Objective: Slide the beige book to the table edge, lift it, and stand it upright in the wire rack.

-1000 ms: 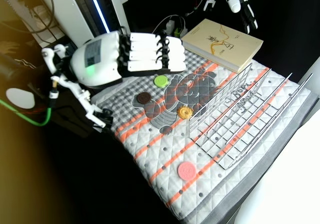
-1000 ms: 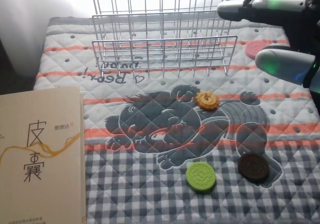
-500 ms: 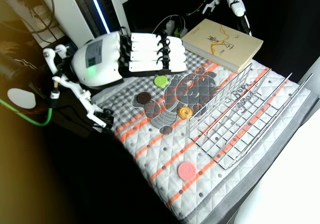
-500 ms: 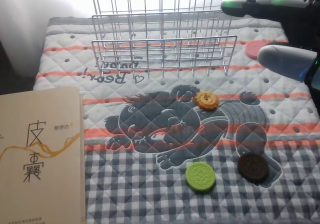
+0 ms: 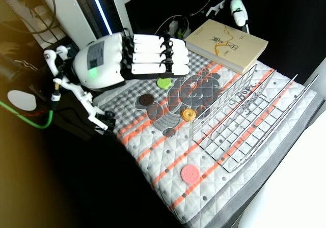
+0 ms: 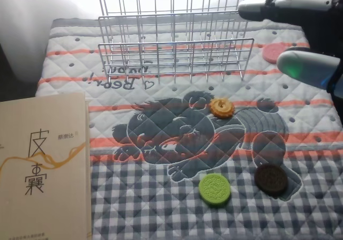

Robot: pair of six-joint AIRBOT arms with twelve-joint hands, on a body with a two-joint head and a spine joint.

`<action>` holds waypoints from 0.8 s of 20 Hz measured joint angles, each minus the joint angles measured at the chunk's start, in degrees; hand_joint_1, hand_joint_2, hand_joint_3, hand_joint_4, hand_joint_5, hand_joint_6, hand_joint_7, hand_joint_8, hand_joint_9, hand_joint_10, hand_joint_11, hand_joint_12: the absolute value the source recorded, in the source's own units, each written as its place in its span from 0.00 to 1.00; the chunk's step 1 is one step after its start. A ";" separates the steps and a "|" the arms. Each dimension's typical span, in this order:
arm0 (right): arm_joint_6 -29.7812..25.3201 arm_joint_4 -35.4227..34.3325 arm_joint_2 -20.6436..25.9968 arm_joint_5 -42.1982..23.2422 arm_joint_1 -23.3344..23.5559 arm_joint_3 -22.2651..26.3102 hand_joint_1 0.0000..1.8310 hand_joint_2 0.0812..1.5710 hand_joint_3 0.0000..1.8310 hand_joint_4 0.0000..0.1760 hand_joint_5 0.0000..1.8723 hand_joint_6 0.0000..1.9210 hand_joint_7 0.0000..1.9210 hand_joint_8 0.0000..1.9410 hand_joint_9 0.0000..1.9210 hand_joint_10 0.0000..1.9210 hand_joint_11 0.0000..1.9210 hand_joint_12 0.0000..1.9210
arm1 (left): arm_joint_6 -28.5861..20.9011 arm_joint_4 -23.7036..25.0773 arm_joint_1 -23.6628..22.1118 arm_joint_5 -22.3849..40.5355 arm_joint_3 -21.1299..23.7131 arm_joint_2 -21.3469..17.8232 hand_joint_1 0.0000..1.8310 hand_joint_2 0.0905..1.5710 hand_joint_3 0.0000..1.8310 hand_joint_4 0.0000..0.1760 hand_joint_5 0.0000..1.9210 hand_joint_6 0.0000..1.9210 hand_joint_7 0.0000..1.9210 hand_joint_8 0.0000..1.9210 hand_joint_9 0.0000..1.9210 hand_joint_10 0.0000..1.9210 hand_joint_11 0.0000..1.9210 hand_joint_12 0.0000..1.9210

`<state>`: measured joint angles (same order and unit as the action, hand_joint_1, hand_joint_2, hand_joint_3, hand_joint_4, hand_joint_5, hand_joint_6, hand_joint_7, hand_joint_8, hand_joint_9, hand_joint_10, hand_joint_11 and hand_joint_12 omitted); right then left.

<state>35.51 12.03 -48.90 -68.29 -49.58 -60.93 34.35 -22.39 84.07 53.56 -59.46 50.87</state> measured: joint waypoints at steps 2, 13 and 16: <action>0.02 -0.17 0.00 0.17 0.00 0.00 0.08 0.89 0.00 0.00 0.26 0.00 0.23 0.00 0.20 0.00 0.21 0.01 | -0.87 0.70 0.02 -0.35 -0.17 -0.02 0.00 0.64 0.00 0.00 0.25 0.01 0.23 0.00 0.19 0.00 0.00 0.49; 0.04 -0.87 0.00 0.31 -1.05 0.00 0.10 0.90 0.00 0.00 0.26 0.00 0.24 0.00 0.22 0.00 0.23 0.01 | -3.21 1.73 0.02 2.21 -0.11 -1.42 0.48 0.68 0.00 0.68 0.52 0.38 0.29 0.02 0.23 0.01 0.00 0.53; 0.04 -0.98 0.02 0.33 -1.05 0.00 0.11 0.90 0.00 0.00 0.26 0.00 0.25 0.00 0.24 0.00 0.24 0.01 | -3.91 1.68 -0.28 2.71 -0.11 -1.44 0.57 0.68 0.00 0.60 0.52 0.49 0.32 0.01 0.25 0.01 0.00 0.56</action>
<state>35.55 11.05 -48.88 -67.96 -50.63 -60.93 30.44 -20.71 83.79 56.27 -59.57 49.43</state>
